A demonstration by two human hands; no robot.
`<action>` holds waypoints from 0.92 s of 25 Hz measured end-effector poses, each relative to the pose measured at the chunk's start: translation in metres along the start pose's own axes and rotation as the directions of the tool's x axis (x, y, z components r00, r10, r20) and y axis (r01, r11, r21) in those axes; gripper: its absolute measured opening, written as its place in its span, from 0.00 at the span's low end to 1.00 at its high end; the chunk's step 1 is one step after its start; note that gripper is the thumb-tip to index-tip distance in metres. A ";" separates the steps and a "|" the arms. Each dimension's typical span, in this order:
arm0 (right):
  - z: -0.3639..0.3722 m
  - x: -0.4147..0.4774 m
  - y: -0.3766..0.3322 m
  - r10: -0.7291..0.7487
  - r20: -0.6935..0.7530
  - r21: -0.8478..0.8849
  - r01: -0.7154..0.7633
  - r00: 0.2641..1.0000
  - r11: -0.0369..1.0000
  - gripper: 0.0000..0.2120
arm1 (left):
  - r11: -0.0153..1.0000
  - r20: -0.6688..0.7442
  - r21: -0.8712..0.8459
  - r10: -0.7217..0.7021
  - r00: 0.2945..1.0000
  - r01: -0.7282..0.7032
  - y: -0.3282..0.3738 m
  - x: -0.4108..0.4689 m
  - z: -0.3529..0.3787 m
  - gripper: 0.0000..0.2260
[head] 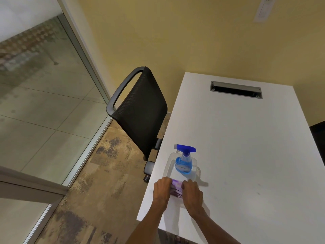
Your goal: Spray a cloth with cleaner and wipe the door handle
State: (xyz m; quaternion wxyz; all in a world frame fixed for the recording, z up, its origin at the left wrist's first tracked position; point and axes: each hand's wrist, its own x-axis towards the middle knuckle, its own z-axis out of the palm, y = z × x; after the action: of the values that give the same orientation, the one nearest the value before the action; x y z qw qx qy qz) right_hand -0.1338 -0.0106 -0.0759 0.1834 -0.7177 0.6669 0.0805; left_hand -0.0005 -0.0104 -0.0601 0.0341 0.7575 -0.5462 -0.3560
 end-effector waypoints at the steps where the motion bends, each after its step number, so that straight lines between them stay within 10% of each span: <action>1: 0.002 0.000 0.001 -0.027 0.003 -0.041 0.027 1.000 0.999 0.24 | 1.000 0.008 0.009 0.017 1.000 -0.017 0.000 -0.001 0.002 0.18; 23: -0.003 -0.016 0.000 -0.284 -0.081 -0.189 0.265 0.955 0.946 0.15 | 0.960 0.117 0.159 0.216 0.969 -0.233 -0.024 -0.048 -0.006 0.20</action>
State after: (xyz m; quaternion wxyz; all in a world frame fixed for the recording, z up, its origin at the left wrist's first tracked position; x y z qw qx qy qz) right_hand -0.1357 0.0034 -0.0672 0.0926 -0.8202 0.5596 0.0742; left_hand 0.0145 0.0384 -0.0419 -0.0180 0.6723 -0.6582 -0.3384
